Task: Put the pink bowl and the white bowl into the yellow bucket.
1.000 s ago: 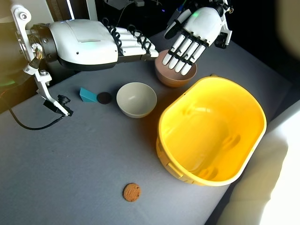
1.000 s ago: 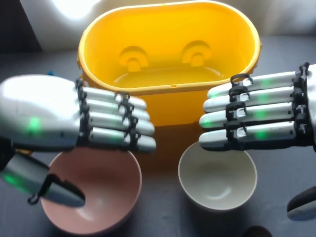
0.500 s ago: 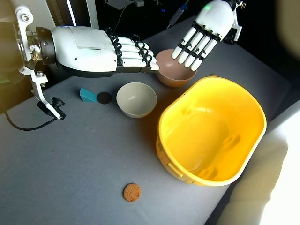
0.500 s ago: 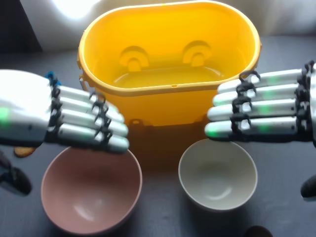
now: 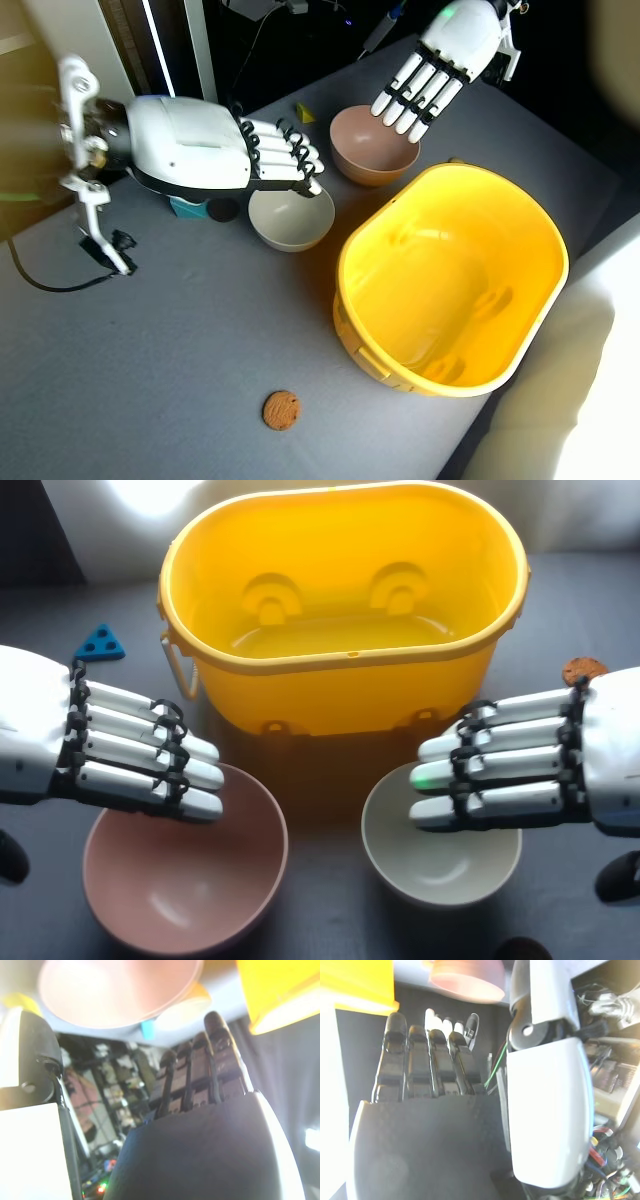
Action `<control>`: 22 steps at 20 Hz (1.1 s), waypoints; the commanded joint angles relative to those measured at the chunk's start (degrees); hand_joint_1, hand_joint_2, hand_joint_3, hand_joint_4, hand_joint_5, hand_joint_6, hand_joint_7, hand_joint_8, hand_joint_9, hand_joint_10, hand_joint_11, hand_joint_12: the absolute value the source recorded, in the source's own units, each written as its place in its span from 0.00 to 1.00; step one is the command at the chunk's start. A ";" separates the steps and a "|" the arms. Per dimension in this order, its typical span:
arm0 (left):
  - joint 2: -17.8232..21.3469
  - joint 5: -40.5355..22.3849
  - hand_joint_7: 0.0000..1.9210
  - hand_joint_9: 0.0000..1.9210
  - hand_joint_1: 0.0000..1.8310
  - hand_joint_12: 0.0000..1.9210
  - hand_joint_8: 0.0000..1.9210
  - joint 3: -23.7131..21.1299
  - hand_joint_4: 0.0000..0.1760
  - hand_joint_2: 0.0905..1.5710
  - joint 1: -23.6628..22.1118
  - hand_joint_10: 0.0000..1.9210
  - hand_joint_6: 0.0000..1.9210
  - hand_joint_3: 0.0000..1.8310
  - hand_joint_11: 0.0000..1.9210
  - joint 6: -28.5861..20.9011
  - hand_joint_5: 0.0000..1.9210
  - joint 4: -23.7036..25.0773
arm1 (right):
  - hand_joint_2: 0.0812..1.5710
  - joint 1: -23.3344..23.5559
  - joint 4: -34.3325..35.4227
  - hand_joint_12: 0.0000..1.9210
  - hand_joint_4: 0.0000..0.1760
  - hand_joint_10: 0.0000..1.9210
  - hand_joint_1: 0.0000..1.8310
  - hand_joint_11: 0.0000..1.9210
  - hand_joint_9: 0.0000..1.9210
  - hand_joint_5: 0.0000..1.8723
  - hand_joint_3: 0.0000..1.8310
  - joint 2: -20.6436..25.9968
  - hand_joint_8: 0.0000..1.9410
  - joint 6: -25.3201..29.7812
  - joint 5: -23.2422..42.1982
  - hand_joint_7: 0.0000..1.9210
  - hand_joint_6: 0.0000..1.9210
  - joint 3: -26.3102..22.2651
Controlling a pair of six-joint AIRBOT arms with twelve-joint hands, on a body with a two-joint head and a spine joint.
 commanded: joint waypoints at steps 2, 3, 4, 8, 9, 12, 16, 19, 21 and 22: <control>0.09 -1.89 0.00 0.00 0.61 0.30 0.00 -0.69 0.00 0.58 1.35 0.00 0.00 0.00 0.00 1.31 0.01 -4.92 | 0.58 -0.48 3.20 0.30 0.00 0.00 0.64 0.00 0.00 0.04 0.00 -0.66 0.00 -1.68 3.59 0.00 0.00 0.89; -0.17 -1.50 0.00 0.00 0.61 0.32 0.00 -1.10 0.00 0.58 2.58 0.00 0.00 0.00 0.00 1.94 0.01 -5.47 | 0.58 -0.62 3.22 0.30 0.00 0.00 0.63 0.00 0.00 0.03 0.00 -1.49 0.00 -2.15 2.87 0.00 0.00 1.35; -0.29 -1.39 0.00 0.00 0.61 0.33 0.00 -1.28 0.00 0.58 3.63 0.00 0.00 0.00 0.00 2.54 0.01 -6.40 | 0.59 -0.74 3.22 0.26 0.00 0.00 0.62 0.00 0.00 0.01 0.00 -1.97 0.00 -2.15 2.58 0.00 0.00 1.66; -1.18 -0.47 0.00 0.01 0.59 0.38 0.00 -1.45 0.00 0.58 6.12 0.00 0.00 0.00 0.00 4.53 0.02 -8.08 | 0.60 -2.82 3.22 0.30 0.00 0.00 0.61 0.00 0.00 0.03 0.00 -3.96 0.00 -4.75 2.07 0.00 0.00 2.37; -1.26 -0.40 0.00 0.01 0.60 0.37 0.00 -1.51 0.00 0.58 6.58 0.00 0.00 0.00 0.00 5.04 0.01 -8.40 | 0.59 -3.47 3.22 0.31 0.00 0.00 0.63 0.00 0.00 0.04 0.00 -4.28 0.00 -5.43 2.03 0.00 0.00 2.48; -1.84 -0.02 0.00 0.00 0.60 0.33 0.00 -1.40 0.00 0.59 9.66 0.00 0.00 0.00 0.00 7.36 0.02 -10.10 | 0.60 -5.17 3.22 0.32 0.00 0.00 0.65 0.00 0.00 0.05 0.00 -5.54 0.00 -7.50 1.68 0.01 0.00 3.13; -2.67 0.38 0.00 0.01 0.59 0.36 0.00 -1.02 0.00 0.59 12.79 0.00 0.00 0.00 0.00 9.54 0.03 -11.63 | 0.61 -5.65 3.22 0.30 0.00 0.00 0.65 0.00 0.00 0.05 0.00 -6.76 0.00 -7.51 1.29 0.01 0.00 4.01; -3.55 1.39 0.00 0.02 0.61 0.36 0.00 -0.59 0.00 0.60 14.56 0.00 0.00 0.00 0.00 10.37 0.03 -12.41 | 0.60 -5.77 3.34 0.29 0.00 0.00 0.65 0.00 0.00 0.04 0.00 -7.56 0.00 -8.16 1.09 0.00 0.00 4.36; -3.93 1.82 0.04 0.06 0.60 0.42 0.01 -0.47 0.00 0.58 15.33 0.01 0.01 0.00 0.00 10.95 0.05 -12.41 | 0.61 -6.05 4.08 0.34 0.00 0.00 0.66 0.00 0.01 0.06 0.00 -8.53 0.00 -9.27 0.56 0.03 0.00 4.98; -4.06 2.00 0.04 0.06 0.59 0.42 0.00 -0.45 0.00 0.58 15.59 0.01 0.00 0.00 0.00 11.27 0.05 -12.41 | 0.60 -6.32 4.75 0.35 0.00 0.00 0.66 0.00 0.01 0.06 0.00 -9.11 0.00 -9.27 0.32 0.03 0.01 5.50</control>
